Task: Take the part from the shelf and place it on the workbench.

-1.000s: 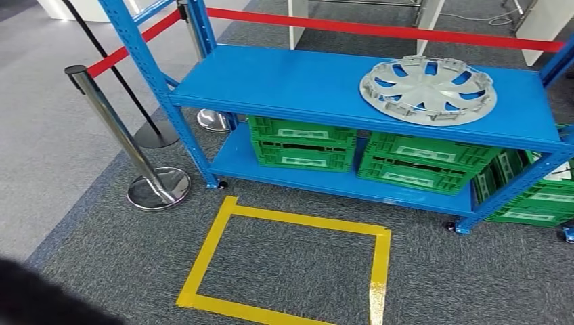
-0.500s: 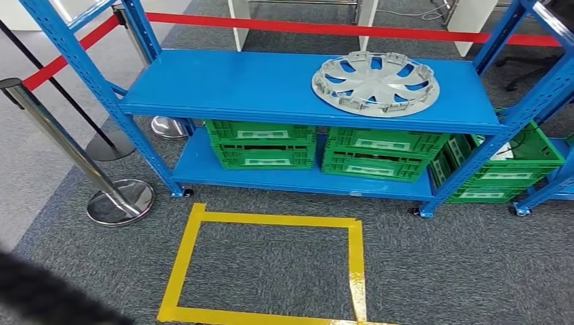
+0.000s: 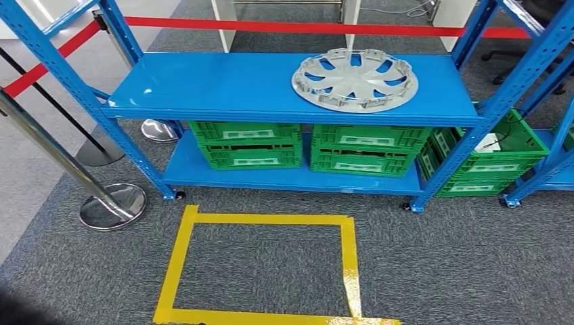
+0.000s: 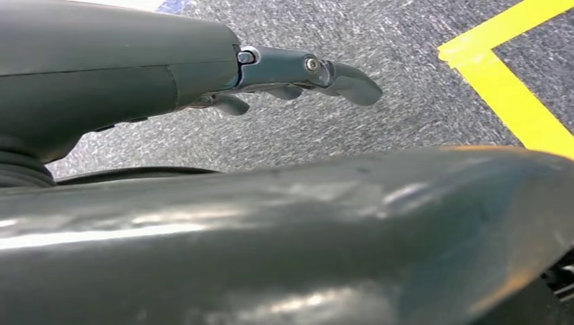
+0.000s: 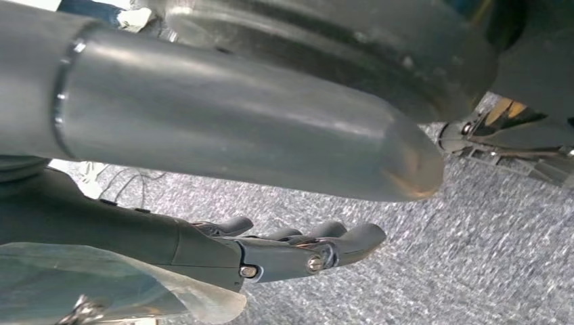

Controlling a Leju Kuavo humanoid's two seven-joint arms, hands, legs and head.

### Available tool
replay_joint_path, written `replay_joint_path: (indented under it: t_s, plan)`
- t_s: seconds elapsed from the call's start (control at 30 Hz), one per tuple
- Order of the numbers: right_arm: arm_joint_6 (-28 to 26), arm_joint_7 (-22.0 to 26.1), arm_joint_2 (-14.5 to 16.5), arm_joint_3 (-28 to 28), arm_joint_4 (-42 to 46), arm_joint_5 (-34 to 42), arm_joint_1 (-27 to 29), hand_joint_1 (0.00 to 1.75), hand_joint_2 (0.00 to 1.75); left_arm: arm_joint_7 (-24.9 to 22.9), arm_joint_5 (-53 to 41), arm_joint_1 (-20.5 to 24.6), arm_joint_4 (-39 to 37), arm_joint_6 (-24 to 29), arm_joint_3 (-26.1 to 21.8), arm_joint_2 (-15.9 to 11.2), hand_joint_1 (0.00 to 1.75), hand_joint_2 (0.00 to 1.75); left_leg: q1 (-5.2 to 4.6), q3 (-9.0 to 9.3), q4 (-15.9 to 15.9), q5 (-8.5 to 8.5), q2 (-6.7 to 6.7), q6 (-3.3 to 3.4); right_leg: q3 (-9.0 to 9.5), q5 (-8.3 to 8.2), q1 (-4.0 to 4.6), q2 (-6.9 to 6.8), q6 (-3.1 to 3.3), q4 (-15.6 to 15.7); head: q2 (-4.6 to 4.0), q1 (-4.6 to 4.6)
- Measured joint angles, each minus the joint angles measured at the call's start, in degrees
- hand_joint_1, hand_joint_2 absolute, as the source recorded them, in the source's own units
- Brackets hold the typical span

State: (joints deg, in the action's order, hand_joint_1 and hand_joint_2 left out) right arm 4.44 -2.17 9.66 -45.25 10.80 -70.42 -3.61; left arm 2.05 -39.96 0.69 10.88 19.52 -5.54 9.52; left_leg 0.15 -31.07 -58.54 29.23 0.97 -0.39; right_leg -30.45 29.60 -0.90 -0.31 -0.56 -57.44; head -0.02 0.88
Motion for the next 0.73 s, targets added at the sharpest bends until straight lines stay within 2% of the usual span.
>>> replay_joint_path:
  t_s: [0.03, 0.1, 0.13, 0.17, 0.2, 0.23, 0.27, 0.3, 0.33, 0.37, 0.43, 0.5, 0.57, 0.63, 0.67, 0.73]
  plan:
    - [0.0, 0.0, 0.0, 0.0, 0.0, 0.0, 0.0, 0.00, 0.00, 0.0, 0.0, 0.0, 0.0, 0.0, 0.0, 0.0, 0.00, 0.00, 0.06, -0.94, -2.3, 1.45, -0.11, -0.30, 0.05, -0.08, -0.07, 0.04, 0.28, 0.1, 0.00, 0.05]
    - [0.0, 0.0, 0.0, 0.0, 0.0, -0.1, 0.0, 0.00, 0.00, 0.0, 0.0, 0.0, 0.0, 0.0, 0.0, -0.1, 0.00, 0.00, 0.10, -4.20, -9.7, 5.12, -0.21, -0.65, 0.05, -0.02, 0.00, 0.13, 0.63, 0.1, 0.00, 0.15]
    - [0.0, 0.0, 0.0, 0.0, 0.0, -0.1, 0.0, 0.00, 0.00, -0.1, 0.0, -0.1, 0.0, 0.0, 0.0, -0.1, 0.00, 0.00, 0.10, -5.84, -13.1, 6.32, -0.22, -0.68, 0.08, 0.03, 0.08, 0.19, 0.72, 0.1, 0.00, 0.14]
    - [0.1, -0.1, 0.0, 0.0, 0.0, -0.1, 0.0, 0.00, 0.00, -0.1, 0.0, -0.1, 0.0, 0.0, -0.1, -0.1, 0.00, 0.00, 0.10, -6.83, -15.1, 6.46, -0.22, -0.62, 0.14, 0.10, 0.17, 0.28, 0.80, 0.0, 0.00, 0.14]
    - [0.1, -0.1, 0.0, 0.0, 0.0, -0.1, 0.1, 0.00, 0.00, -0.1, 0.0, -0.1, 0.0, 0.0, -0.1, -0.1, 0.00, 0.00, 0.09, -6.88, -14.8, 5.44, -0.23, -0.45, 0.26, 0.16, 0.26, 0.41, 0.85, 0.0, 0.00, 0.14]
    - [0.1, -0.1, 0.0, 0.0, 0.0, -0.1, 0.0, 0.00, 0.00, -0.2, 0.0, -0.2, 0.0, 0.0, -0.1, -0.1, 0.00, 0.00, 0.05, -5.96, -12.5, 3.49, -0.25, -0.16, 0.42, 0.24, 0.35, 0.58, 0.88, 0.0, 0.00, 0.14]
    - [0.2, -0.1, 0.0, 0.0, 0.0, -0.1, 0.0, 0.00, 0.00, -0.2, 0.0, -0.2, 0.0, 0.0, -0.1, -0.2, 0.00, 0.00, -0.03, -4.38, -8.7, 1.09, -0.32, 0.24, 0.60, 0.33, 0.43, 0.75, 0.89, 0.0, 0.00, 0.14]
    - [0.2, 0.0, 0.0, 0.0, 0.0, -0.1, 0.0, 0.00, 0.00, -0.2, 0.0, -0.1, 0.0, 0.0, -0.1, -0.2, 0.00, 0.00, -0.15, -2.78, -5.0, -0.60, -0.45, 0.67, 0.72, 0.46, 0.56, 0.88, 0.83, 0.0, 0.00, 0.10]
    - [0.2, 0.0, 0.0, 0.0, 0.0, -0.2, -0.1, 0.00, 0.00, -0.2, 0.0, -0.1, 0.0, 0.0, -0.1, -0.2, 0.00, 0.00, -0.28, -1.47, -1.9, -1.53, -0.57, 1.04, 0.72, 0.55, 0.64, 0.98, 0.71, 0.0, 0.00, 0.11]
    - [0.3, 0.2, 0.0, 0.0, 0.0, -0.3, -0.1, 0.00, 0.00, -0.2, 0.0, 0.0, 0.0, 0.0, -0.2, -0.2, 0.00, 0.00, -0.41, -0.78, -0.2, -1.73, -0.67, 1.30, 0.63, 0.60, 0.69, 1.00, 0.54, 0.0, 0.00, 0.10]
    - [0.6, 0.6, 0.1, 0.1, 0.0, -0.6, -0.1, 0.00, 0.00, -0.2, 0.0, 0.0, 0.0, 0.1, -0.2, -0.3, 0.00, 0.00, -0.50, -0.46, 0.9, -1.29, -0.72, 1.61, 0.51, 0.57, 0.69, 0.97, -0.01, 0.2, 0.00, 0.14]
    - [0.8, 1.0, 0.1, 0.1, 0.0, -0.8, -0.1, 0.00, 0.00, -0.2, 0.0, -0.2, 0.0, 0.1, -0.3, -0.3, 0.00, 0.00, -0.22, -0.06, 1.8, -1.54, -0.64, 1.94, 0.14, 1.15, 0.65, 0.87, -0.59, -0.4, 0.00, 0.06]
    - [0.8, 1.1, 0.0, 0.1, 0.0, -0.8, -0.1, 0.00, 0.00, -0.2, 0.1, -0.2, 0.0, 0.1, -0.3, -0.2, 0.00, 0.00, 0.06, 0.39, 2.5, -1.67, -0.54, 2.31, -2.38, 3.56, 0.54, 0.79, -1.09, -5.1, 0.00, -0.12]
    - [0.9, 1.1, 0.0, 0.1, 0.0, -0.8, 0.0, 0.00, 0.00, -0.2, 0.0, -0.1, 0.0, 0.1, -0.3, -0.1, 0.00, 0.00, 0.07, 0.53, 2.5, -1.41, -0.45, 2.55, -6.63, 6.42, 0.36, 0.75, -1.55, -12.6, 0.00, -0.20]
    - [0.9, 1.1, 0.0, 0.1, 0.0, -0.8, 0.1, 0.00, 0.00, -0.2, 0.0, -0.2, 0.0, 0.1, -0.3, -0.1, 0.00, 0.00, 0.07, 0.67, 2.4, -1.24, -0.41, 2.54, -8.17, 6.73, 0.25, 0.72, -1.77, -15.0, 0.00, -0.18]
    - [0.9, 1.2, 0.0, 0.1, 0.0, -0.8, 0.2, 0.00, 0.00, -0.2, 0.0, -0.2, 0.0, 0.1, -0.3, -0.2, 0.00, 0.00, 0.13, 0.95, 2.3, -0.95, -0.38, 2.43, -8.97, 5.41, 0.09, 0.65, -2.05, -15.6, 0.00, -0.19]
